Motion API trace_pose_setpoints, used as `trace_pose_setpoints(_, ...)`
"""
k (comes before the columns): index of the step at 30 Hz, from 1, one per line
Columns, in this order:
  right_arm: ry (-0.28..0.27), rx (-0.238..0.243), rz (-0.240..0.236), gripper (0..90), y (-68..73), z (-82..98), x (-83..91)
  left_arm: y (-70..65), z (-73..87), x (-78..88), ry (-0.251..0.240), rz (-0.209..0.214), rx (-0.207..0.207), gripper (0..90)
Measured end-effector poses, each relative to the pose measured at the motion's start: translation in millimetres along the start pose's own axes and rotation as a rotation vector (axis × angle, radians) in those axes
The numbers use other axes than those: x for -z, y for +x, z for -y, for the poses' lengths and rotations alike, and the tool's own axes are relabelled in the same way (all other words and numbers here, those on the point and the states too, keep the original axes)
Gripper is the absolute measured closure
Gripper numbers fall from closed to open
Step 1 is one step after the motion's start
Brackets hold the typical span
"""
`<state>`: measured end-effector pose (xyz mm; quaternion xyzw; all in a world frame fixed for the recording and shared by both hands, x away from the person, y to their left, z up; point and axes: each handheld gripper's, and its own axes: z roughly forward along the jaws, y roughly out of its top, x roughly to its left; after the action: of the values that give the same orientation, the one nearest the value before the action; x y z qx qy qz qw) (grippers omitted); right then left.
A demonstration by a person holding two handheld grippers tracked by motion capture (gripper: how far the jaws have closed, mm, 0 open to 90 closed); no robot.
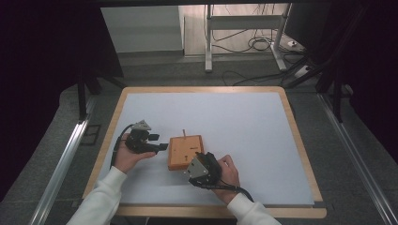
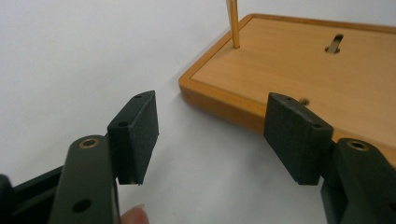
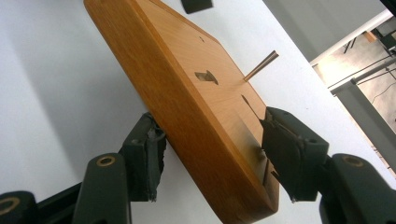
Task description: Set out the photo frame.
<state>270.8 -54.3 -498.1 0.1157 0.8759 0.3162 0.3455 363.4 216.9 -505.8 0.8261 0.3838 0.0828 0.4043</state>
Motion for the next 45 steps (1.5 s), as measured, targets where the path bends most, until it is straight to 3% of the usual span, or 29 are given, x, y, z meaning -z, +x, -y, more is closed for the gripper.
trace_pose_setpoints(9, 0.005, -0.009, 0.0, 40.9, -3.5, -2.5, 0.6, 4.5, 17.0, 6.4, -0.009, -0.011, 0.034, 34.8)
trace_pose_setpoints(13, 0.006, -0.013, 0.0, 41.2, -6.9, -4.4, 1.5, 5.3, 25.3, 7.8, 0.0, -0.022, 0.03, 34.8)
trace_pose_setpoints(17, 0.008, -0.022, -0.004, 41.7, -10.7, -6.2, 2.3, 3.2, 30.3, 7.9, 0.022, -0.039, 0.0, 34.5)
trace_pose_setpoints(27, 0.017, -0.01, -0.019, 45.0, -21.5, -14.4, 4.2, 1.9, 32.4, 3.1, 0.035, -0.025, -0.012, 34.5)
trace_pose_setpoints(45, 0.042, 0.019, -0.024, 49.0, -44.3, -30.6, 0.4, 9.2, 35.5, 4.6, 0.028, -0.022, 0.01, 34.5)
